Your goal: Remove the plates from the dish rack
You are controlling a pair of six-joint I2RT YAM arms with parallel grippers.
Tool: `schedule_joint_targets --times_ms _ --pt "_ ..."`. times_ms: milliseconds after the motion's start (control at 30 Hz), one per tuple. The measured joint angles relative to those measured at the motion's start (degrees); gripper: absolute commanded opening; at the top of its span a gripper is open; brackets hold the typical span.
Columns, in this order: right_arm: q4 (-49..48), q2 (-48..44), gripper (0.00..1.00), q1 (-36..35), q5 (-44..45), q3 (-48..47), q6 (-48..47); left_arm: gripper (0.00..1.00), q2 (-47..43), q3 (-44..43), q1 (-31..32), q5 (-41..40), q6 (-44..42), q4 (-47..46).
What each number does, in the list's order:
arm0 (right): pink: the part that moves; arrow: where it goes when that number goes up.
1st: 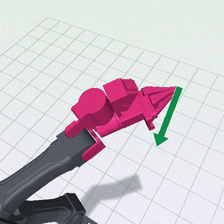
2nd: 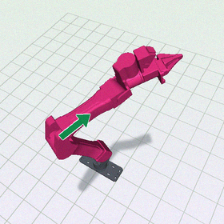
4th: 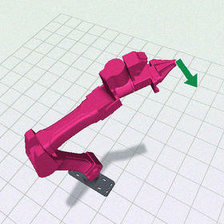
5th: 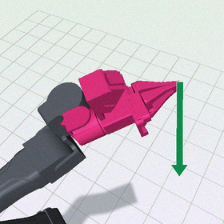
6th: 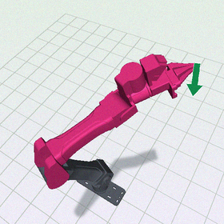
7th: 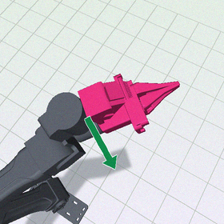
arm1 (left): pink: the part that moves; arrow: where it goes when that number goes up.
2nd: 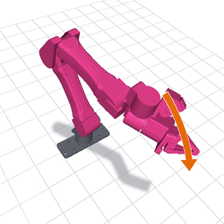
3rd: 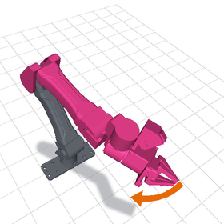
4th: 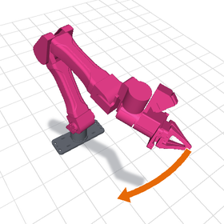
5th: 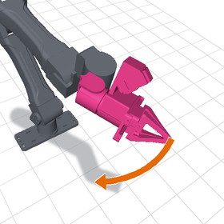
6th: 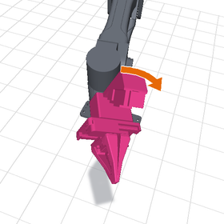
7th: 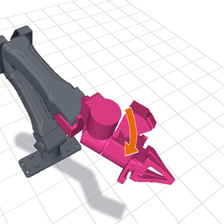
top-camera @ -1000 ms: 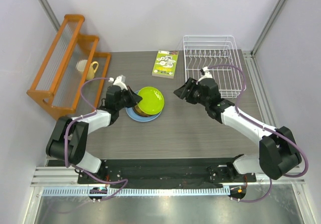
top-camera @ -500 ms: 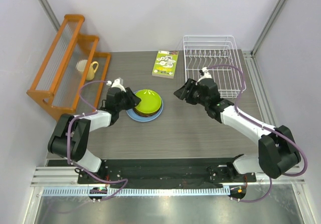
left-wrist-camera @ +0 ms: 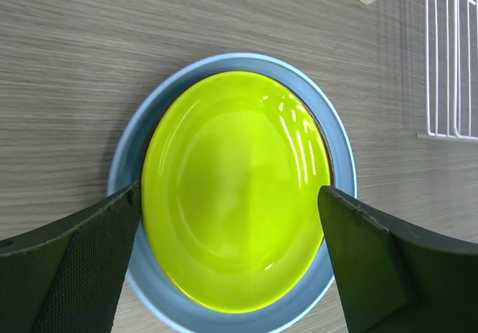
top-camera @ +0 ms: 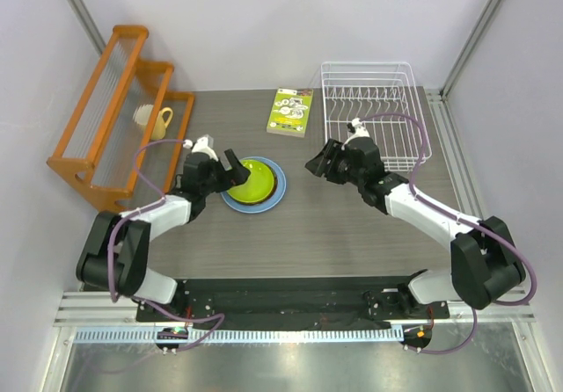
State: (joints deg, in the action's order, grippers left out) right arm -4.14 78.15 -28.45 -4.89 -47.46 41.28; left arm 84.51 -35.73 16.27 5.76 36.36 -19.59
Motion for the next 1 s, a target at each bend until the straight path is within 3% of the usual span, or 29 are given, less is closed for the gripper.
schedule_joint_targets --times_ms 367,467,700,833,867,1000 --pt "5.88 -0.02 0.59 0.0 5.9 -1.73 -6.84 0.99 -11.26 -3.02 -0.09 -3.28 -6.12 10.82" --pt "7.8 -0.46 0.65 0.0 8.63 -1.73 -8.59 1.0 -13.64 -5.7 -0.07 -3.21 -7.48 14.23" --pt "9.38 -8.76 0.71 0.0 13.84 0.09 -17.4 0.99 -21.14 -11.17 1.95 -4.68 -12.22 20.09" --pt "8.35 -14.45 0.81 0.0 18.78 1.62 -21.75 0.99 -26.6 -11.93 3.5 -6.62 -14.34 22.12" --pt "7.91 -15.74 0.99 0.0 20.39 2.4 -22.51 0.99 -28.0 -11.93 3.67 -7.19 -14.73 22.62" --pt "7.13 -19.54 1.0 0.0 26.08 6.64 -24.87 0.99 -33.42 -11.52 4.31 -10.32 -16.83 23.54"
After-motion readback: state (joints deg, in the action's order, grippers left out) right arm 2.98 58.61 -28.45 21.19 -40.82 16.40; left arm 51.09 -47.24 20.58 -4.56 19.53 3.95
